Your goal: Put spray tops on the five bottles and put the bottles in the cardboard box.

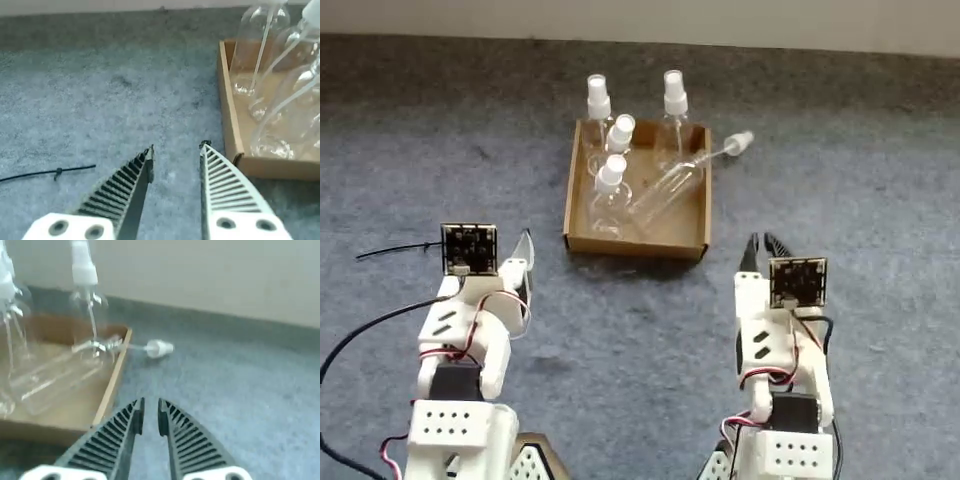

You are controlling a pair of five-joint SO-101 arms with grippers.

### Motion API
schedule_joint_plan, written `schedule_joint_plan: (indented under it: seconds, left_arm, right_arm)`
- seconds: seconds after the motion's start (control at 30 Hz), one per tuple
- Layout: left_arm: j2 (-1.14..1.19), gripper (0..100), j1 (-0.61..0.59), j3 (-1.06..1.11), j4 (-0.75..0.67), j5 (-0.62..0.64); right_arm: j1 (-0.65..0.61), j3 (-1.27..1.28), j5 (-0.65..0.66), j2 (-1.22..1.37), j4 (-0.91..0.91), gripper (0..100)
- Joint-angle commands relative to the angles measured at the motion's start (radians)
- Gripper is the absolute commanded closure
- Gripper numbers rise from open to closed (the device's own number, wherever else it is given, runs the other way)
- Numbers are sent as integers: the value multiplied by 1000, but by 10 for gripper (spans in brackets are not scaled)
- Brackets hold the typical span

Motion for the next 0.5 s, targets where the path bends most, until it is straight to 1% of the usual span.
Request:
schedule_joint_plan:
  seconds: [0.0, 0.1, 0.27, 0.47]
  left_arm:
    - [-18, 853, 7, 30, -28, -8]
    - [-18, 853, 5, 47, -63, -8]
    - [-18, 853, 10, 84, -126, -8]
    - [-18, 853, 12, 88, -126, -8]
  right_arm:
    - [5, 170, 11, -65, 213, 978]
    - [4, 170, 21, -54, 292, 978]
    - [4, 170, 140, -53, 321, 978]
    - [4, 170, 147, -48, 321, 978]
